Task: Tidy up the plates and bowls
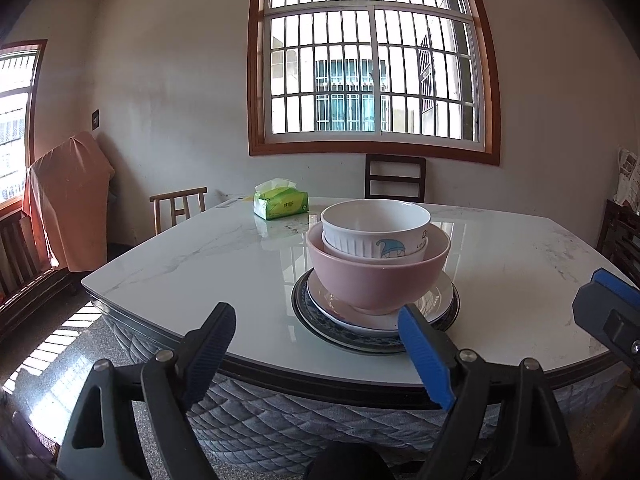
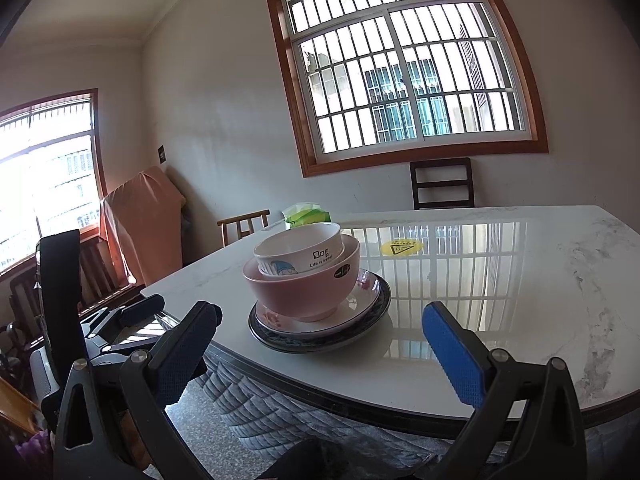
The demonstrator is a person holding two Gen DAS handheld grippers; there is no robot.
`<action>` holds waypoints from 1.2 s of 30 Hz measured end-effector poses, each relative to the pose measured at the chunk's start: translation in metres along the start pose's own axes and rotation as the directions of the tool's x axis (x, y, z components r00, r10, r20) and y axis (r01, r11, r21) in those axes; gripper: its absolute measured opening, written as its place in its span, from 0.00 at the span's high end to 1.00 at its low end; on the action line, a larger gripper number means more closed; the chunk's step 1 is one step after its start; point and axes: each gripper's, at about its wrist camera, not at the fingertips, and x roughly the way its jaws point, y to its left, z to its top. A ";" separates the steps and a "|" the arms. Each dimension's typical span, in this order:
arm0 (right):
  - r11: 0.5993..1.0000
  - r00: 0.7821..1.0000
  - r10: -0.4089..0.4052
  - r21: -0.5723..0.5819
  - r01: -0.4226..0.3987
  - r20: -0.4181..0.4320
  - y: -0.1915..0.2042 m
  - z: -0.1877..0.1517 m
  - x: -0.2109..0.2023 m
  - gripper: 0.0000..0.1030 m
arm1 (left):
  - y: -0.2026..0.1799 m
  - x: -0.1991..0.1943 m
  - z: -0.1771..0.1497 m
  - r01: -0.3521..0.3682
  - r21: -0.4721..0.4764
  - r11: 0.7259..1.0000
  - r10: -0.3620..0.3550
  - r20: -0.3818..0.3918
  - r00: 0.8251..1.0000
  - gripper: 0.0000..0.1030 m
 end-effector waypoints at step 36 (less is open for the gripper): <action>1.000 1.000 0.004 0.006 -0.004 -0.013 -0.004 -0.007 -0.001 0.00 | -0.005 -0.002 -0.004 0.015 0.014 1.000 -0.015 -0.009 1.000 0.17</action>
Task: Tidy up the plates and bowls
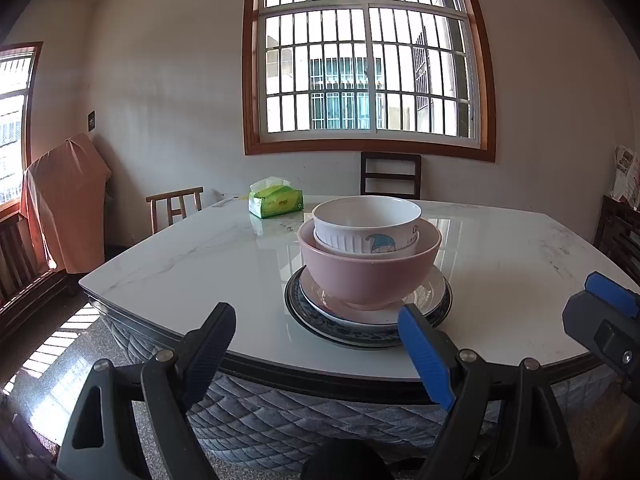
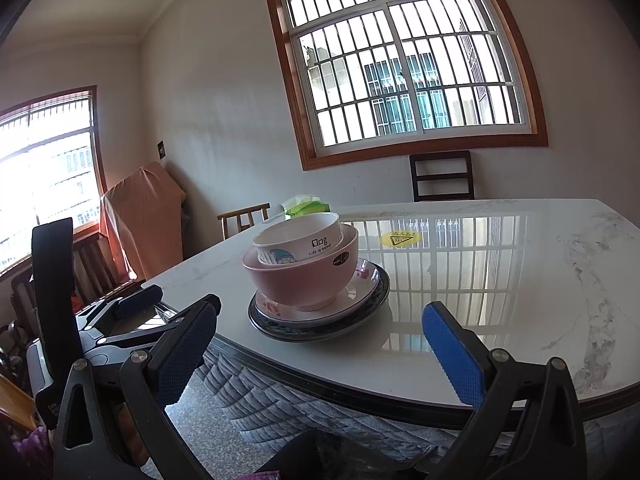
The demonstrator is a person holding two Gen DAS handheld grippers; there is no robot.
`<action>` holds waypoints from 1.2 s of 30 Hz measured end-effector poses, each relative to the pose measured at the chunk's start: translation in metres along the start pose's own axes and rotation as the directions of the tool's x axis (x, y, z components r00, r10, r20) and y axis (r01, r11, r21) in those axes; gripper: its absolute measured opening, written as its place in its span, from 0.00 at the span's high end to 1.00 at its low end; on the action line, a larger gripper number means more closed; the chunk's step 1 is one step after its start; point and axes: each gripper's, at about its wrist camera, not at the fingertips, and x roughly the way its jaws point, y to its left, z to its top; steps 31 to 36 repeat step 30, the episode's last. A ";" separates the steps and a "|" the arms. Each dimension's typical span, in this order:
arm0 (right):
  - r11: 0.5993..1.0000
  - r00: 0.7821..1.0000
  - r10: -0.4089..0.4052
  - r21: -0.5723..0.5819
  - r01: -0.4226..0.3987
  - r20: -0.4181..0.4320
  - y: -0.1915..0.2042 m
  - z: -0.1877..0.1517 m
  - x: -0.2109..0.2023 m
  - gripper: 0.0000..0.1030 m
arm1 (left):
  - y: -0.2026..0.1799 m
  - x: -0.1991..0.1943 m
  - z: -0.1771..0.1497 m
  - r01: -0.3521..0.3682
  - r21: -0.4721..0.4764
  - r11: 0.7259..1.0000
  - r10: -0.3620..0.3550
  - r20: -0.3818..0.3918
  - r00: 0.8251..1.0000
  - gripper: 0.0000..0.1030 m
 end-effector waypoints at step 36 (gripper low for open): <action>0.986 0.985 -0.140 0.075 0.147 -0.097 -0.106 0.012 0.008 0.00 | -0.005 0.005 0.002 -0.039 -0.005 0.999 0.039 -0.014 0.999 0.17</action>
